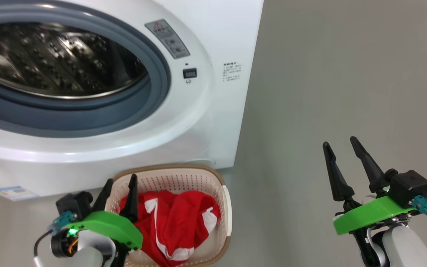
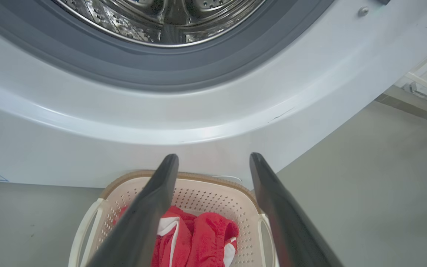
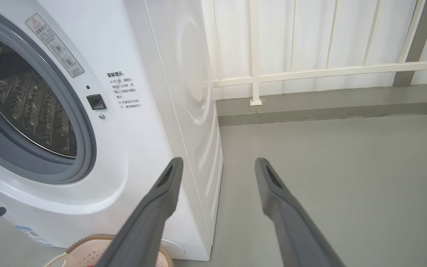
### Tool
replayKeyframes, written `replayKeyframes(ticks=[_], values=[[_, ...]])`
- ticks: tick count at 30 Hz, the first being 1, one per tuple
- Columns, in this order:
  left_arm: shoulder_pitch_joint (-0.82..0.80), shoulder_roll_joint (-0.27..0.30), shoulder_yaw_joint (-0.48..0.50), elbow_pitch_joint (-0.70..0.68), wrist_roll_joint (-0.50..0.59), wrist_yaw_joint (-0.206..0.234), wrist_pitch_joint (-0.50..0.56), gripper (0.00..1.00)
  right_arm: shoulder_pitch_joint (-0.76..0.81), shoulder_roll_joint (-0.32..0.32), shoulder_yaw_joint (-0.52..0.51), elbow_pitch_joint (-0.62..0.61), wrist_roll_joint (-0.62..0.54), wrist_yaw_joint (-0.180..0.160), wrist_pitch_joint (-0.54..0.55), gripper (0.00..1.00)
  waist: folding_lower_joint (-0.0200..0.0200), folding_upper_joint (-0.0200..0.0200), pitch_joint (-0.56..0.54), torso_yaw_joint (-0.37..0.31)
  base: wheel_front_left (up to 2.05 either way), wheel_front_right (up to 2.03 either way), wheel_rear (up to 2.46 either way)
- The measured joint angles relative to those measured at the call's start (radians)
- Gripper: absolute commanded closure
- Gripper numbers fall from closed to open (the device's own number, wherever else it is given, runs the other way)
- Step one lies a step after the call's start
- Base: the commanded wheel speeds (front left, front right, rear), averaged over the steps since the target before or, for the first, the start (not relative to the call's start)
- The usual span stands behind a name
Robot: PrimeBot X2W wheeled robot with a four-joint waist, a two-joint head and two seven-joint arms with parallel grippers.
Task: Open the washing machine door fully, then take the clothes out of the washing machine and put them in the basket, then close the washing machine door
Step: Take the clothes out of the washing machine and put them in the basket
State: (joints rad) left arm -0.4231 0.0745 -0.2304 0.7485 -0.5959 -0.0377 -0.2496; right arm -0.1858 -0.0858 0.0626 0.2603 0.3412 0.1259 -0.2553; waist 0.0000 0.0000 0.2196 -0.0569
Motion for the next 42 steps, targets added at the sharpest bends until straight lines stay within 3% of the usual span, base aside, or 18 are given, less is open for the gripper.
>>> replayKeyframes(ticks=[15,29,42], values=[[0.261,0.022,0.126,-0.387,0.206,0.020,0.000,0.00,0.080,-0.004,-0.015,-0.001,-0.010,0.000,0.000,0.00,0.0000,0.0000,-0.156,0.010,0.00,0.00,0.00],[0.428,0.027,0.139,-0.512,0.249,0.021,0.000,0.00,0.169,-0.002,-0.048,-0.023,-0.025,0.000,0.000,0.00,0.0000,0.0000,-0.257,0.015,0.00,0.00,0.00],[0.491,0.042,0.146,-0.559,0.262,0.070,0.003,0.00,0.190,0.004,-0.063,-0.025,-0.028,0.000,0.000,0.00,0.0001,0.0000,-0.284,0.017,0.00,0.00,0.00]])
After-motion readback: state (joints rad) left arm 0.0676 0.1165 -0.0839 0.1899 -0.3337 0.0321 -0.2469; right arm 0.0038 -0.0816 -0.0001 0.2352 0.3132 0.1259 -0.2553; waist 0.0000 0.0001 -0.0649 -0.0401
